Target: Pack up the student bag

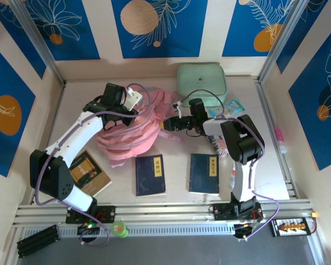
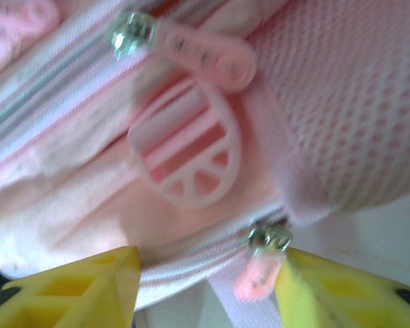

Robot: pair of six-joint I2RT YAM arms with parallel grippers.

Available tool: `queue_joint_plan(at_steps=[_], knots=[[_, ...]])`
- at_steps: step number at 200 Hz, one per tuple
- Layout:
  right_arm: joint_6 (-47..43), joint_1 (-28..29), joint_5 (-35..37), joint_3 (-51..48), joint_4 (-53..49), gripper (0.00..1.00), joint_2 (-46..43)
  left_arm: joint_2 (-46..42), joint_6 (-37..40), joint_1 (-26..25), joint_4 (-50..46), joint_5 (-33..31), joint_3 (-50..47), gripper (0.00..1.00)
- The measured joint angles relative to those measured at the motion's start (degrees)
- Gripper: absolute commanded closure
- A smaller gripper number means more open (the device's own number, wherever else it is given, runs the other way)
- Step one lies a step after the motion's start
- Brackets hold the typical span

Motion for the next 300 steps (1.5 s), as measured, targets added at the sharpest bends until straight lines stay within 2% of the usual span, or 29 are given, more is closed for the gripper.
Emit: queue_joint_plan(at_steps=[28, 93, 148, 199, 226, 300], knots=[[0.39, 0.0, -0.55, -0.33, 0.74, 0.63, -0.07, -0.42, 0.0, 0.33, 1.14, 0.04, -1.22, 1.0], [0.24, 0.0, 1.9, -0.13, 0.42, 0.63, -0.11, -0.94, 0.02, 0.57, 2.05, 1.11, -1.92, 1.0], [0.22, 0.0, 5.35, 1.27, -0.61, 0.72, -0.09, -1.53, 0.02, 0.81, 2.75, 2.25, -2.32, 1.0], [-0.22, 0.02, 7.78, 1.49, -1.38, 0.72, 0.24, -1.53, 0.02, 0.87, 2.73, 2.64, -2.32, 1.0], [-1.6, 0.15, 8.57, 1.7, -2.16, 0.76, 0.39, -1.66, 0.17, 0.92, 2.73, 2.67, -2.34, 1.0], [-7.91, 2.23, 12.04, 3.37, -6.29, 0.64, 0.39, -3.23, 0.44, 1.46, 2.29, 4.09, -2.62, 1.0]])
